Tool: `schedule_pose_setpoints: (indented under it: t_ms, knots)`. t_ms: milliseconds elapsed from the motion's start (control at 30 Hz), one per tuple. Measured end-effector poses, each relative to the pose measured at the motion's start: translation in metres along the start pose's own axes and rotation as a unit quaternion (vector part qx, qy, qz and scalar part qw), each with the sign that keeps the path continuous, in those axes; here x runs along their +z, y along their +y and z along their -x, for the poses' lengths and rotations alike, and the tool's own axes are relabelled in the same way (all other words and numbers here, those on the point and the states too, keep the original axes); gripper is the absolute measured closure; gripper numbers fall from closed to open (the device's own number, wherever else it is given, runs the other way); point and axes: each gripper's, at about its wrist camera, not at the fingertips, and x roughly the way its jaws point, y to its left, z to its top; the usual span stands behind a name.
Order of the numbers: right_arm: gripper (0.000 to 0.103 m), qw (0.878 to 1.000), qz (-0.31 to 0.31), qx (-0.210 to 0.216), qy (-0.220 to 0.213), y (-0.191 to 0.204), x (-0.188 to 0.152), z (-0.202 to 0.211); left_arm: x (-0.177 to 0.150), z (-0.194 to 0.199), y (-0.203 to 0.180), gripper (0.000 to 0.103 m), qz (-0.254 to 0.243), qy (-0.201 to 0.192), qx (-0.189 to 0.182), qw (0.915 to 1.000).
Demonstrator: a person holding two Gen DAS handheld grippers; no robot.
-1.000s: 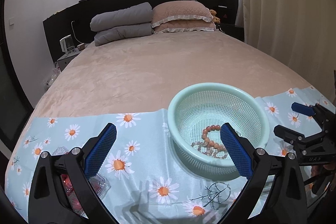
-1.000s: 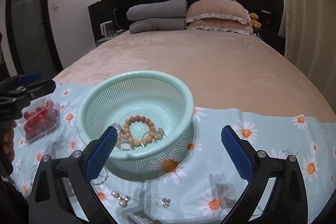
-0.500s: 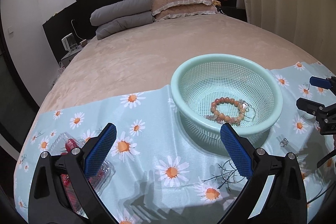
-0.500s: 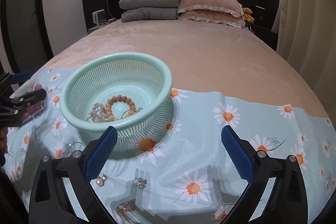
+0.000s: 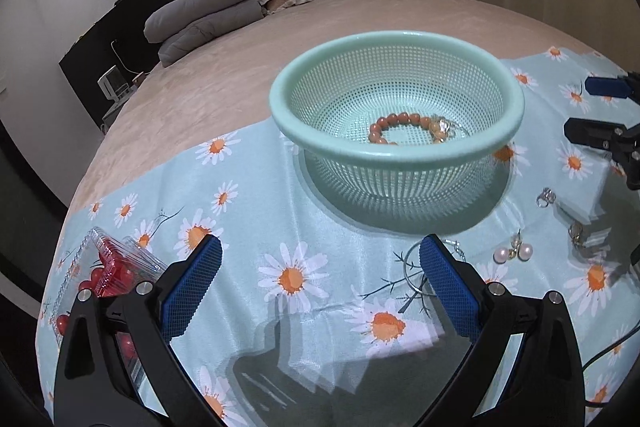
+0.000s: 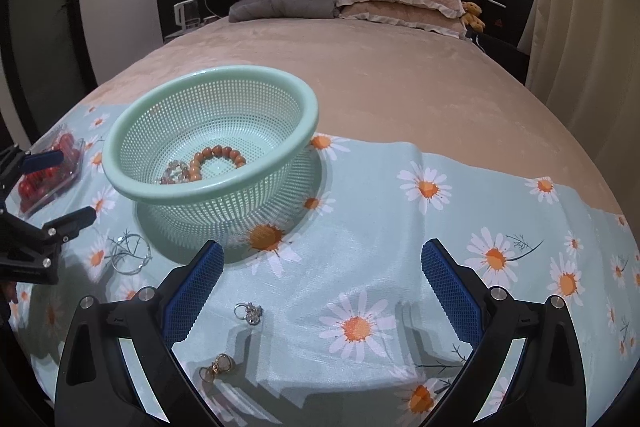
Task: Organize jewelry
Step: 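Move both tools back toward the silver hoop pendant and small rings, then grasp the silver hoop with branch pendant with left tool while right tool grasps a silver ring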
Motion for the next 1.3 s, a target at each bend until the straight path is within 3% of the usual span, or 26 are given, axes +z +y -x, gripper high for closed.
schedule_pose_setpoints:
  t_ms: [533, 767, 900, 967, 1000, 1033, 1067, 1100, 1133, 1167, 1300]
  knots:
    - [0.009, 0.996, 0.046, 0.043, 0.063, 0.024, -0.033, -0.024, -0.02, -0.009, -0.016, 0.006, -0.015, 0.019, -0.047, 0.9986]
    - [0.009, 0.993, 0.069, 0.056, 0.076, 0.038, -0.041, -0.033, -0.019, -0.018, -0.031, 0.006, -0.028, 0.024, -0.08, 0.9961]
    - [0.01, 0.993, 0.072, 0.064, 0.073, 0.041, -0.042, -0.036, -0.018, -0.023, -0.04, 0.006, -0.049, 0.013, -0.078, 0.9956]
    - [0.021, 0.992, 0.068, 0.072, 0.073, 0.04, -0.042, -0.038, -0.017, -0.027, -0.039, 0.006, -0.04, 0.011, -0.089, 0.9952]
    - [0.042, 0.992, 0.061, 0.085, 0.075, 0.039, -0.04, -0.039, -0.016, -0.03, -0.038, 0.006, -0.032, 0.012, -0.095, 0.9948]
    - [0.049, 0.991, 0.049, 0.096, 0.077, 0.038, -0.04, -0.039, -0.016, -0.033, -0.037, 0.006, -0.026, 0.013, -0.106, 0.9939]
    - [0.052, 0.991, 0.048, 0.1, 0.081, 0.038, -0.039, -0.04, -0.015, -0.036, -0.036, 0.018, -0.023, 0.017, -0.119, 0.9925]
    - [0.063, 0.99, 0.056, 0.105, 0.082, 0.04, -0.039, -0.04, -0.015, -0.038, -0.036, 0.027, -0.022, 0.021, -0.138, 0.99]
    - [0.084, 0.989, 0.06, 0.11, 0.083, 0.041, -0.038, -0.039, -0.012, -0.038, -0.038, 0.044, -0.02, 0.024, -0.147, 0.9887]
    - [0.088, 0.989, 0.06, 0.107, 0.085, 0.042, -0.038, -0.039, -0.01, -0.037, -0.041, 0.059, -0.022, 0.025, -0.145, 0.9889]
    - [0.093, 0.988, 0.056, 0.113, 0.09, 0.042, -0.037, -0.038, -0.008, -0.033, -0.05, 0.059, -0.046, 0.031, -0.137, 0.989]
